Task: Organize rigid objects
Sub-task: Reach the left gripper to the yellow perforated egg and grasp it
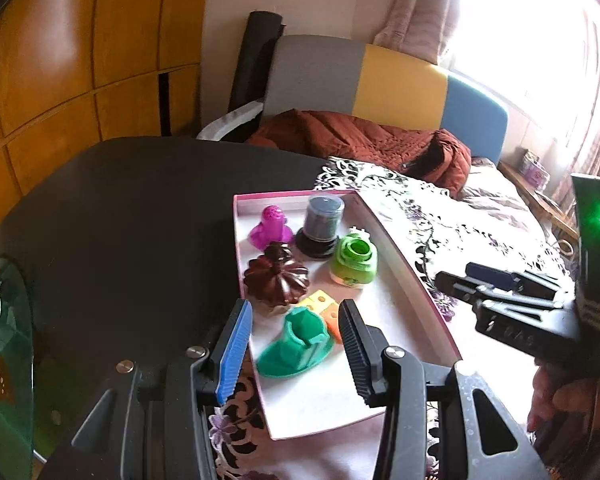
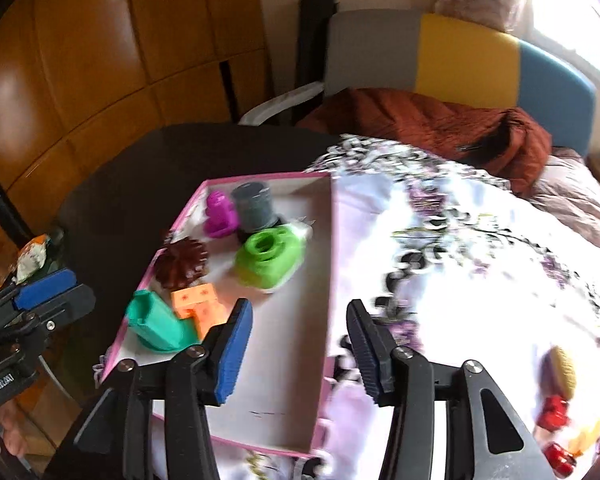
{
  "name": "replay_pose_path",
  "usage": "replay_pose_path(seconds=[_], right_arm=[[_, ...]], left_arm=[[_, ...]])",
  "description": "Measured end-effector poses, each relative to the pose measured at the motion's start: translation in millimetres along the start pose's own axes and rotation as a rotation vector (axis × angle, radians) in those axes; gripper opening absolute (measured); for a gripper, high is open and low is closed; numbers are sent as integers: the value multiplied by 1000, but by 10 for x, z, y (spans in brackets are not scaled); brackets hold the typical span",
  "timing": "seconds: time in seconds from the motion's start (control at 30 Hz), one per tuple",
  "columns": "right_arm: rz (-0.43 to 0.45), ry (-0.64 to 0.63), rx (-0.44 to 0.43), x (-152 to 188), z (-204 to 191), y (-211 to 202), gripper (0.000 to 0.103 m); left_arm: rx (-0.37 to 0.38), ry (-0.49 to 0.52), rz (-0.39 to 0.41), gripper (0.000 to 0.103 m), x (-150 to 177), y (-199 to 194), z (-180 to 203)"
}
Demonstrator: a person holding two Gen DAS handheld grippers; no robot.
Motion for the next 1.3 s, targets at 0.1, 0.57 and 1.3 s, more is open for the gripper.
replay_pose_path(seconds=[0.1,0.57,1.3], right_arm=[[15,37,37,6,255,-73,54],[34,257,308,208,2030,-488,74],[-22,806,563,1022,3793,-686,80]], left_arm=[[17,27,-4,45,-3,11,117],[102,186,-47,45,28,137,780],[234,347,-187,45,315,783,2019]])
Point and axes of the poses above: each gripper's, at about its wrist camera, not at the fingertips, and y roughly the way its jaws point, z to its right, x to its underside, the point moved 10 cm from there along y, roughly the way its jaws point, and after that the axes turned 8 degrees about x, right-handed, at the moved point
